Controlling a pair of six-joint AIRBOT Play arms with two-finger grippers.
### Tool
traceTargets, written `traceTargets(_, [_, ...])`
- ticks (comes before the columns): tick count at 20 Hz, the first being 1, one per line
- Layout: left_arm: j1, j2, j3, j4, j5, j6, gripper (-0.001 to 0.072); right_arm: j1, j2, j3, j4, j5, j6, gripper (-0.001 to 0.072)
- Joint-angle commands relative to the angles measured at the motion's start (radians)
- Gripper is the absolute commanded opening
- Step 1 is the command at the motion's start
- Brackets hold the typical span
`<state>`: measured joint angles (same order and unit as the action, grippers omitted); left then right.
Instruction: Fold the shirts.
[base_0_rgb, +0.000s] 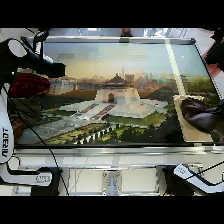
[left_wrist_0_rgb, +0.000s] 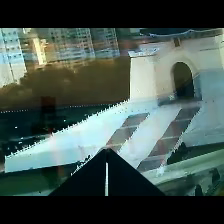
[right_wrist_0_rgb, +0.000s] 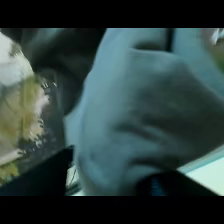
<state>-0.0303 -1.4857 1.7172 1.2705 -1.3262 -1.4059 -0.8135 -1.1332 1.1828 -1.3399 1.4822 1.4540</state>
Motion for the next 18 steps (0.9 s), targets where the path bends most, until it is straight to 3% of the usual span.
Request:
traceTargets(1, [0.000,0.000,0.000,0.000,0.000,0.000,0.0015,-0.011,0.029,-0.056,-0.002,0.007,-0.006,0.0510])
traceTargets(7, [0.000,0.000,0.000,-0.001,0.000,0.000,0.0015,-0.011,0.066,0.462,0.014,0.047,0.080,0.0509])
traceTargets(11, [0.000,0.000,0.000,-0.001,0.000,0.000,0.0015,-0.010,0.071,0.742,0.154,0.040,0.080,0.0509])
traceTargets(14, [0.000,0.000,0.000,-0.001,0.000,0.000,0.0015,0.037,0.055,0.727,0.370,0.029,0.073,0.0497])
traceTargets(18, [0.000,0.000,0.000,-0.053,0.000,0.000,0.0015,0.304,0.010,0.577,0.396,0.019,-0.019,0.0497])
